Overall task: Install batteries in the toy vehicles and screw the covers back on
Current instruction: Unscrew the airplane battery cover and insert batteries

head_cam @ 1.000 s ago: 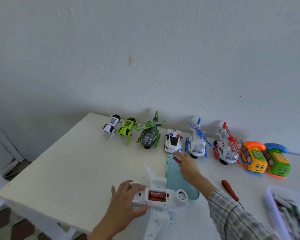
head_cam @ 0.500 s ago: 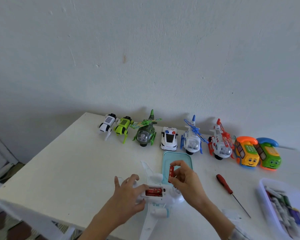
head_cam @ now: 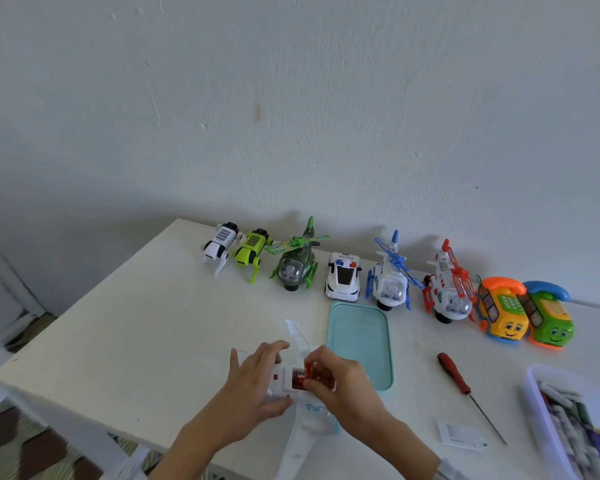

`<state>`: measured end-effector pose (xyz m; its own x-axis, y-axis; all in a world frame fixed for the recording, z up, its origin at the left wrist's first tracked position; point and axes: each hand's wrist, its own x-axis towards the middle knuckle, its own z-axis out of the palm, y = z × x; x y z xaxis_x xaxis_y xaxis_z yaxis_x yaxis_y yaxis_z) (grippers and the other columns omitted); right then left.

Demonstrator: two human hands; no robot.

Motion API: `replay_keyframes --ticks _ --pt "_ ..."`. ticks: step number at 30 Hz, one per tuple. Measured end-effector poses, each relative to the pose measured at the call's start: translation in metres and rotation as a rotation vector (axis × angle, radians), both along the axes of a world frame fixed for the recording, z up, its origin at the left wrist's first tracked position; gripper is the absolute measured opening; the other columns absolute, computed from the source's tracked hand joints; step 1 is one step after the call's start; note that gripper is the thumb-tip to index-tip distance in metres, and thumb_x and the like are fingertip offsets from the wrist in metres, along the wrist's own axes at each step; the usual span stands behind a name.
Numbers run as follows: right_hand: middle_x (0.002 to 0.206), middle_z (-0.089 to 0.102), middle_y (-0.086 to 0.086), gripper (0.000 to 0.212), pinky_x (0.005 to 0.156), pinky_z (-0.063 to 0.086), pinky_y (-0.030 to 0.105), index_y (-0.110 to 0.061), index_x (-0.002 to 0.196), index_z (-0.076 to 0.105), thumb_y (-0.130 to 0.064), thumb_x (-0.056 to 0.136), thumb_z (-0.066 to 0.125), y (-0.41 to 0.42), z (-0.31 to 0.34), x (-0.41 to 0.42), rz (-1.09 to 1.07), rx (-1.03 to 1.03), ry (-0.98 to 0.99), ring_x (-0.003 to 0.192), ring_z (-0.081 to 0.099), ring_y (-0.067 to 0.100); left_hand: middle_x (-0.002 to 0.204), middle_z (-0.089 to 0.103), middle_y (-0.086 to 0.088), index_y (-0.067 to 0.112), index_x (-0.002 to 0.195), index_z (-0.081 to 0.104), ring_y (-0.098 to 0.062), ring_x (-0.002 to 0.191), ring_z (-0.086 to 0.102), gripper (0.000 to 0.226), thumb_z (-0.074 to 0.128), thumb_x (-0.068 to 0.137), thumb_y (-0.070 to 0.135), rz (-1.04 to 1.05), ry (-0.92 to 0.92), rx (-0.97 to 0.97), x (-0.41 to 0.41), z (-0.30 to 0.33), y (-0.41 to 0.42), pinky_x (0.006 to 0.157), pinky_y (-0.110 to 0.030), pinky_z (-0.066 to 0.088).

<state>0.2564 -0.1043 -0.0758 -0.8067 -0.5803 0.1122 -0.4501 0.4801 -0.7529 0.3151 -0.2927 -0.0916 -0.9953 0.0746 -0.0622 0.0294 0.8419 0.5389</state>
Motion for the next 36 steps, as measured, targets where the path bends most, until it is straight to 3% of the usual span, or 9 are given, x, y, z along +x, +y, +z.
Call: replay_keyframes --ticks 6,8,13,16,19,23,27,30,36 --pt "0.09 0.061 -0.004 0.01 0.068 0.039 0.019 -0.025 0.097 0.056 -0.018 0.089 0.056 -0.002 -0.003 0.001 0.105 0.096 0.195 0.077 0.048 0.01 0.114 0.029 0.019 0.047 0.126 0.036 0.011 0.103 0.038 0.042 0.047 0.088 0.061 -0.041 0.052 -0.007 -0.003 -0.004 -0.005 0.114 -0.054 0.013" --pt "0.082 0.058 -0.009 0.017 0.065 0.042 0.022 -0.03 0.092 0.051 -0.017 0.085 0.059 -0.002 -0.005 0.002 0.007 0.012 0.175 0.071 0.047 0.009 0.109 0.028 0.017 0.05 0.121 0.043 0.013 0.1 0.036 0.035 0.046 0.088 0.061 -0.051 0.06 -0.008 -0.004 -0.005 -0.006 0.114 -0.053 0.013" --pt "0.074 0.057 -0.006 0.034 0.054 0.036 0.012 -0.029 0.082 0.052 0.001 0.077 0.067 0.005 -0.005 -0.005 -0.252 -0.221 0.046 0.059 0.047 0.009 0.11 0.029 0.01 0.049 0.123 0.047 0.009 0.1 0.035 0.036 0.046 0.088 0.058 -0.064 0.1 -0.074 -0.006 -0.009 -0.005 0.116 -0.054 0.008" --pt "0.072 0.059 -0.008 0.033 0.053 0.036 0.012 -0.027 0.083 0.054 0.003 0.077 0.068 0.006 -0.005 -0.006 -0.258 -0.26 -0.021 0.057 0.046 0.008 0.11 0.031 0.009 0.048 0.12 0.048 0.006 0.099 0.038 0.035 0.044 0.087 0.057 -0.08 0.139 -0.12 -0.006 -0.014 -0.005 0.115 -0.055 0.012" --pt "0.077 0.063 -0.009 0.038 0.056 0.038 0.012 -0.035 0.081 0.053 -0.004 0.076 0.073 0.003 -0.006 -0.005 -0.185 -0.217 -0.028 0.061 0.049 0.007 0.109 0.032 0.011 0.048 0.117 0.051 0.01 0.094 0.038 0.032 0.047 0.085 0.056 -0.077 0.152 -0.076 -0.007 -0.017 -0.006 0.114 -0.054 0.014" --pt "0.079 0.064 -0.011 0.026 0.064 0.044 0.018 -0.04 0.087 0.054 -0.022 0.077 0.07 -0.001 -0.014 -0.002 -0.109 -0.049 0.029 0.072 0.056 0.008 0.112 0.032 0.015 0.041 0.129 0.039 0.008 0.1 0.04 0.047 0.051 0.086 0.056 -0.059 0.126 -0.064 -0.008 -0.011 -0.005 0.116 -0.048 0.012" --pt "0.084 0.062 -0.004 0.012 0.071 0.048 0.03 -0.027 0.094 0.061 -0.019 0.085 0.059 -0.002 -0.012 -0.002 0.019 0.045 0.186 0.078 0.053 0.011 0.111 0.032 0.015 0.029 0.136 0.027 -0.001 0.104 0.043 0.064 0.053 0.085 0.056 -0.035 0.093 -0.02 -0.008 -0.008 -0.005 0.118 -0.044 0.004" --pt "0.093 0.062 0.002 0.017 0.073 0.049 0.035 -0.017 0.097 0.065 -0.014 0.087 0.053 -0.006 -0.011 -0.006 0.124 0.125 0.253 0.083 0.056 0.019 0.11 0.031 0.015 0.027 0.138 0.026 -0.002 0.104 0.043 0.071 0.045 0.079 0.063 -0.042 0.087 -0.019 -0.008 -0.009 -0.006 0.117 -0.043 0.005" --pt "0.108 0.061 0.003 0.031 0.084 0.049 0.03 -0.016 0.108 0.07 -0.012 0.087 0.047 -0.007 -0.02 -0.003 0.197 0.166 0.32 0.096 0.058 0.021 0.11 0.032 0.013 0.026 0.135 0.032 -0.005 0.101 0.046 0.07 0.042 0.078 0.065 -0.055 0.118 -0.005 -0.009 -0.013 -0.008 0.116 -0.042 0.008"
